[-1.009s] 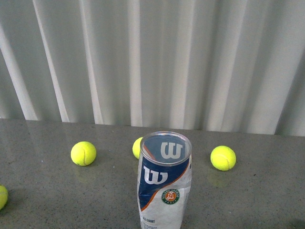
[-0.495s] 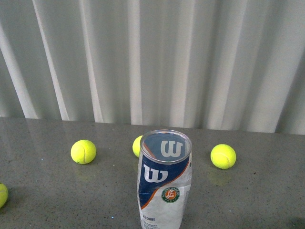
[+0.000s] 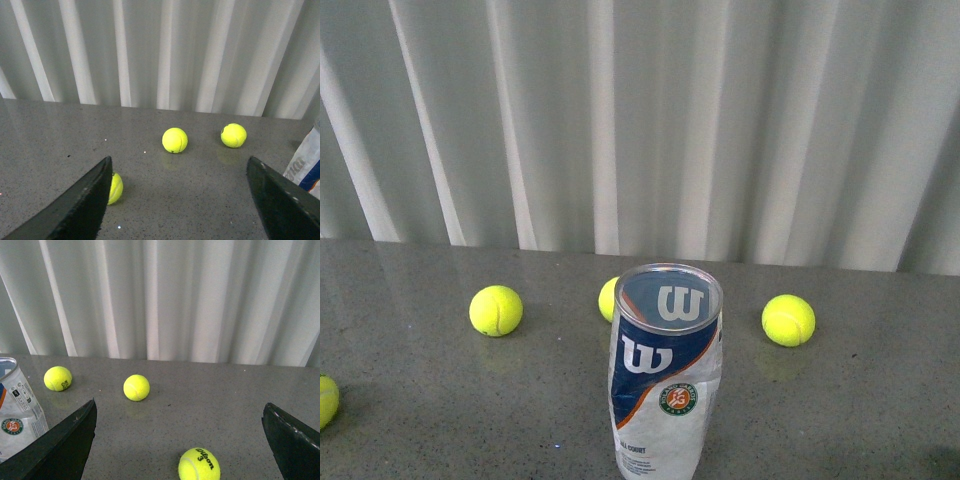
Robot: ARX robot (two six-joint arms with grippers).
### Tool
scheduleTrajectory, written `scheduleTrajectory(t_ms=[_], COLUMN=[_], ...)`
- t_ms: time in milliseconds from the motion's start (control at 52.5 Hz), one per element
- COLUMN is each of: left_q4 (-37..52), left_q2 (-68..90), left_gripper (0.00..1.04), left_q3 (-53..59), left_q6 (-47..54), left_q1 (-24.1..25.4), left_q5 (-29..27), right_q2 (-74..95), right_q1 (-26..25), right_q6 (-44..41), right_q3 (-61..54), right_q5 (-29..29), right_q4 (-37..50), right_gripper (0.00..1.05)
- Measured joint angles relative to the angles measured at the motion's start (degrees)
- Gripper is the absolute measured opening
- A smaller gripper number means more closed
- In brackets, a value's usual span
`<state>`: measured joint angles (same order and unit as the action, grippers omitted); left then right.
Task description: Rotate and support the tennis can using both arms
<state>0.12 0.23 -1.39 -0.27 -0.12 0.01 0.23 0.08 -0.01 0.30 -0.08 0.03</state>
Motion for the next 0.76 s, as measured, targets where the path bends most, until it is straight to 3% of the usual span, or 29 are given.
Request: scheduleTrajectory(t_ms=[114,761], left_q4=[0.0,0.0], left_q2=[0.0,0.0], left_gripper=[1.00,0.98], left_q3=[0.0,0.0], left_q6=[0.0,0.0], left_q1=[0.0,0.0], left_q5=[0.0,0.0], right_q2=[0.0,0.0], right_q1=[0.0,0.0], right_q6=[0.0,0.0], right_q3=[0.0,0.0], right_q5=[0.0,0.0], right_q4=[0.0,0.0], right_gripper=[0.98,0.98])
